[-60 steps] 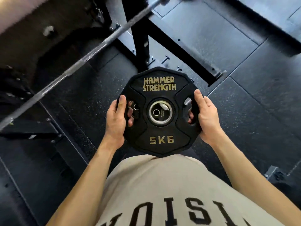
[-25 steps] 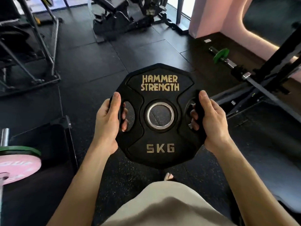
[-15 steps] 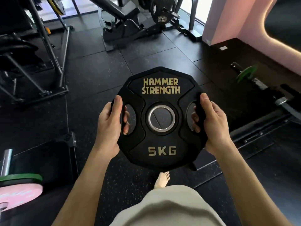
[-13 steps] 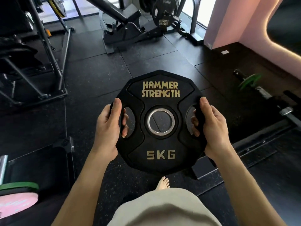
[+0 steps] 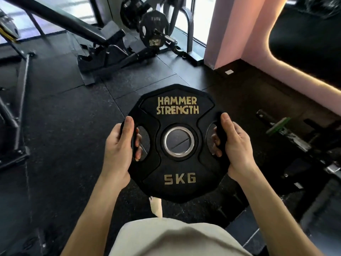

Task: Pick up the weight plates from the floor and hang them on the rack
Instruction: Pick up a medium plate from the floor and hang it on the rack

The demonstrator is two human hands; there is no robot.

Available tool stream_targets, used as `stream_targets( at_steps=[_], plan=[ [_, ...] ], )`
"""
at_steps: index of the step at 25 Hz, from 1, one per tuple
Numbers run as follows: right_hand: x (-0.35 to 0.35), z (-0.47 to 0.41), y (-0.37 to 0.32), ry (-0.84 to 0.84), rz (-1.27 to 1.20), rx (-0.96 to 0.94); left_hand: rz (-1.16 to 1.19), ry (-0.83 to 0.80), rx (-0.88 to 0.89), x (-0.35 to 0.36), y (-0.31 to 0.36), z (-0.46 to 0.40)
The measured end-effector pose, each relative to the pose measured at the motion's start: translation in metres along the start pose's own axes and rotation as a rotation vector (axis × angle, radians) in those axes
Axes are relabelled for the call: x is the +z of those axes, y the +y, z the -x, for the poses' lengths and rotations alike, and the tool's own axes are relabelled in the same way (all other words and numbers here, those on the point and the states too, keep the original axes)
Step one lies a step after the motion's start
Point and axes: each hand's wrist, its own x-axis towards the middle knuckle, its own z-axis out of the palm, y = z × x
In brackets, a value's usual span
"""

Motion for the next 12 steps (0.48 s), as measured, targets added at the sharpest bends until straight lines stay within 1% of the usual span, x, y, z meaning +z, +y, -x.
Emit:
stream_targets(
  at_steps=[6,8,12],
  plan=[
    [0.052,-0.144,-0.038,0.196,-0.033,0.017,-0.048,-0.166,-0.015,0.045,0.052,-0.185],
    [0.057,-0.189,-0.048,0.225,-0.045,0.000,-0.053,-0.227,-0.014,0.067,0.062,-0.238],
    [0.053,-0.298,-0.066,0.306,-0.041,-0.004,-0.088,-0.295,-0.009,0.132,0.069,-0.349]
  ],
)
